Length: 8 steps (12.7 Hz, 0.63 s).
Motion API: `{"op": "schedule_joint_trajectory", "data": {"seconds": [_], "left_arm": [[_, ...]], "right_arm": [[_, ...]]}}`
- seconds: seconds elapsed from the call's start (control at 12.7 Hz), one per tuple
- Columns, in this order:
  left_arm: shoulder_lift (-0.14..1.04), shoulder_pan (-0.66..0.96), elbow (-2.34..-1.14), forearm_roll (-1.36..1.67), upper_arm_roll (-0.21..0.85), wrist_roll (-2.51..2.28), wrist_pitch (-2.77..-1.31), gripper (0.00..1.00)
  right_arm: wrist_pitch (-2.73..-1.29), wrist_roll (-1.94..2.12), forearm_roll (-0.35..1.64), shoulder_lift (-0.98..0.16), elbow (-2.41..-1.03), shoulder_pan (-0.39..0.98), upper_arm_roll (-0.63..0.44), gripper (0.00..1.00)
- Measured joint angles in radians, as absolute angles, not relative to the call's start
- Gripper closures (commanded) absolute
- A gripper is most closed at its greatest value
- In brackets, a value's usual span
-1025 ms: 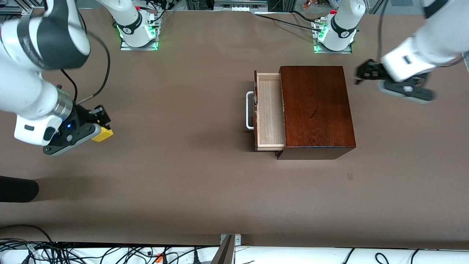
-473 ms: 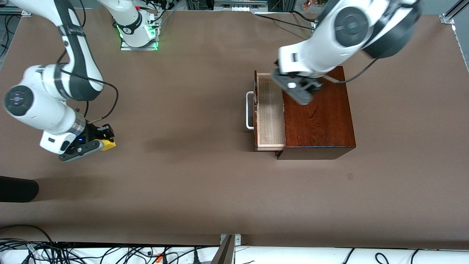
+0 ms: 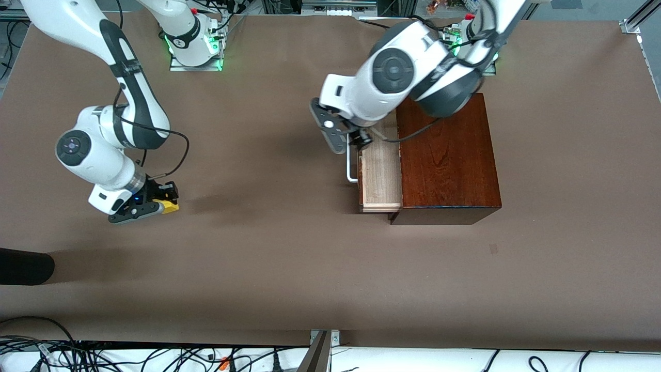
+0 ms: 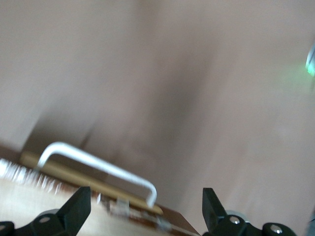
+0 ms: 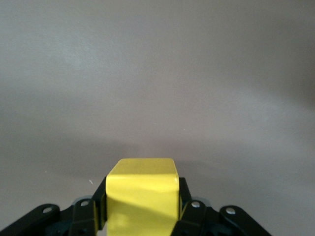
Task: Open drawer, take yellow block, close drawer
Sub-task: 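Carry the cube away with the right gripper while the left gripper reaches the drawer, then set the yellow cube on the table and open the right gripper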
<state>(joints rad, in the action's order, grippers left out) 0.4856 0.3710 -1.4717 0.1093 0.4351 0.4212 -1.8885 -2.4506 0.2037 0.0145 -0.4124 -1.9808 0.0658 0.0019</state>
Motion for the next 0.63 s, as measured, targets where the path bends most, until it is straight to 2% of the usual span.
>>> {"op": "schedule_joint_trajectory", "data": {"seconds": [0.39, 0.63], "left_arm": [[0.61, 0.448, -1.471, -0.054, 0.435, 0.652, -1.946, 0.0], [0.657, 0.465, -1.475, -0.136, 0.434, 0.661, -1.946, 0.0]], "right_arm": [[-2.469, 0.057, 0.018, -0.468, -1.982, 0.066, 0.004, 0.99], [-2.509, 0.036, 0.027, -0.511, -1.982, 0.066, 0.017, 0.85]]}}
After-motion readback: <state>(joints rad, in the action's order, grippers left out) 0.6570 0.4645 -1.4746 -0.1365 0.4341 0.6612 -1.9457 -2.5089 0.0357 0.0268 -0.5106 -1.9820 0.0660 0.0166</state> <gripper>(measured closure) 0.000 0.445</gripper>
